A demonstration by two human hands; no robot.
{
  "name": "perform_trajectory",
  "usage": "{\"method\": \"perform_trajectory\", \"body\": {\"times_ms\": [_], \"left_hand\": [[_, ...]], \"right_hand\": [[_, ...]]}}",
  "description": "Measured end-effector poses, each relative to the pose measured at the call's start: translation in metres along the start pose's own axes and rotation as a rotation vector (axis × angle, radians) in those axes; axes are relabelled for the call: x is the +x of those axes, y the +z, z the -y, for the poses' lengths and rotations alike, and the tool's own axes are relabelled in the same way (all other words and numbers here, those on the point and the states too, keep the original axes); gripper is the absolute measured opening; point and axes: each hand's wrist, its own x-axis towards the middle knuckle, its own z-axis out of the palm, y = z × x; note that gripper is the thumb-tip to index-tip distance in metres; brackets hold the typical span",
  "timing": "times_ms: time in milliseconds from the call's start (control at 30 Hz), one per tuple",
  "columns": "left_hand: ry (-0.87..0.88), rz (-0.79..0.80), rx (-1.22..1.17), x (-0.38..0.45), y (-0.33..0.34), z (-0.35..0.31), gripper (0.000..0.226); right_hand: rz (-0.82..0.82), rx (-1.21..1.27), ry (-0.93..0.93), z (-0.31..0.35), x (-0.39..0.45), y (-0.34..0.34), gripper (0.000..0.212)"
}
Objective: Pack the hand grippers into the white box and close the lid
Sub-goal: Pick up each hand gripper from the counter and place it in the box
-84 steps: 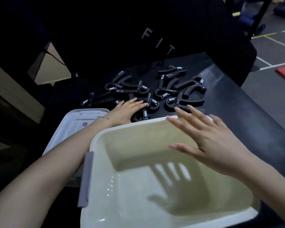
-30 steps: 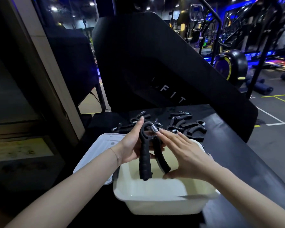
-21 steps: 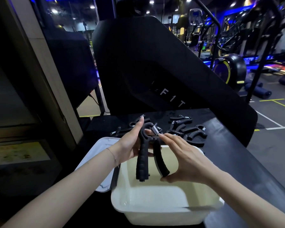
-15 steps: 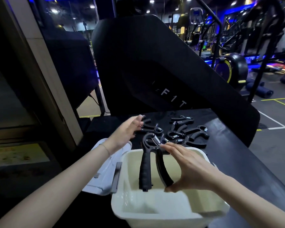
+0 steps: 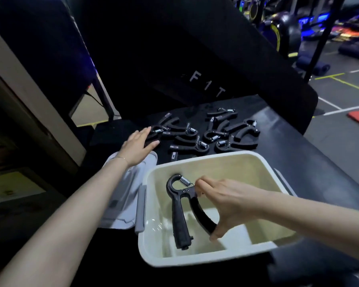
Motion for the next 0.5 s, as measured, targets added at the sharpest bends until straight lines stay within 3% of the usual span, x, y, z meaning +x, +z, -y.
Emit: {"method": "perform_trajectory", "body": {"times_ms": [500], "left_hand": [[-0.033,0.100,0.074,0.042,0.045,0.040,0.081]], "right_hand": [[0.175,0.031,0.001,0.011,0.029,0.050,0.081]]}}
